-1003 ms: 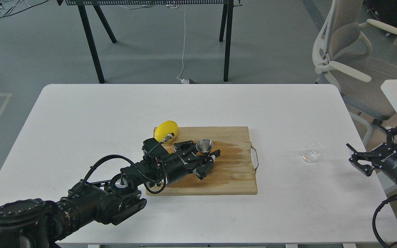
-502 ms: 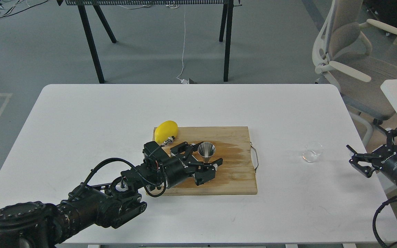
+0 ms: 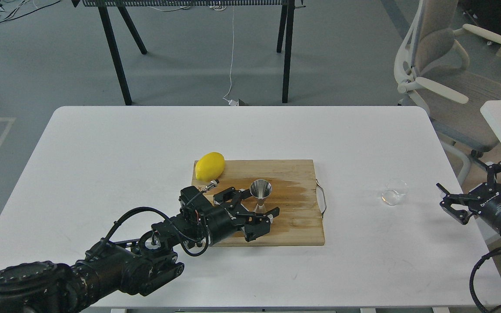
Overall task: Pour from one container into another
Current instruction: 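Open the left gripper and withdraw it from the jigger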
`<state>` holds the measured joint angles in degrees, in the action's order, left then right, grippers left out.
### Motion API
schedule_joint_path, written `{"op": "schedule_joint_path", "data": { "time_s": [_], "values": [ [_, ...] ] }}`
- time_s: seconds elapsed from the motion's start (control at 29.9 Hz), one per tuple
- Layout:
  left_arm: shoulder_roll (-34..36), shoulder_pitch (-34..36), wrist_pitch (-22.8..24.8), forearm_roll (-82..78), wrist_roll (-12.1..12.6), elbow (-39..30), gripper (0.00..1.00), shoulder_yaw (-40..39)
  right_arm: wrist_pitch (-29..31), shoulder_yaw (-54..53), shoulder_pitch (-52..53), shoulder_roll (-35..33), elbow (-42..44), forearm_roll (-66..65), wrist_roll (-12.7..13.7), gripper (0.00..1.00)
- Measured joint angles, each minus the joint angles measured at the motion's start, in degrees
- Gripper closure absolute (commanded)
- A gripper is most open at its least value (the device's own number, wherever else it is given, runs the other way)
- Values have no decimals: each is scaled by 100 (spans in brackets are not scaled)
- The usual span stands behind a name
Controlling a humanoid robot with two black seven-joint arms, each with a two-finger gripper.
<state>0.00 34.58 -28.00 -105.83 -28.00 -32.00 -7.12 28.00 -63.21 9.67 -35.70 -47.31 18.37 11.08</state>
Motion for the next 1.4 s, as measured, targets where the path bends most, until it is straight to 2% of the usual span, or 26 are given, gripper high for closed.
{"op": "schedule_joint_path", "data": {
  "time_s": [0.74, 1.1, 1.27, 1.4],
  "values": [
    [102, -97, 0, 36, 0, 2, 6, -107, 0, -3, -44, 11, 11, 0, 0, 0],
    [416, -275, 0, 36, -1, -120, 6, -108, 0, -7, -44, 11, 12, 0, 0, 0],
    [741, -425, 0, 40, 0, -515, 6, -108, 0, -7, -44, 11, 14, 0, 0, 0],
    [1510, -447, 0, 321, -3, -1448, 6, -242, 0, -28, -45, 8, 20, 0, -1, 0]
  ]
}}
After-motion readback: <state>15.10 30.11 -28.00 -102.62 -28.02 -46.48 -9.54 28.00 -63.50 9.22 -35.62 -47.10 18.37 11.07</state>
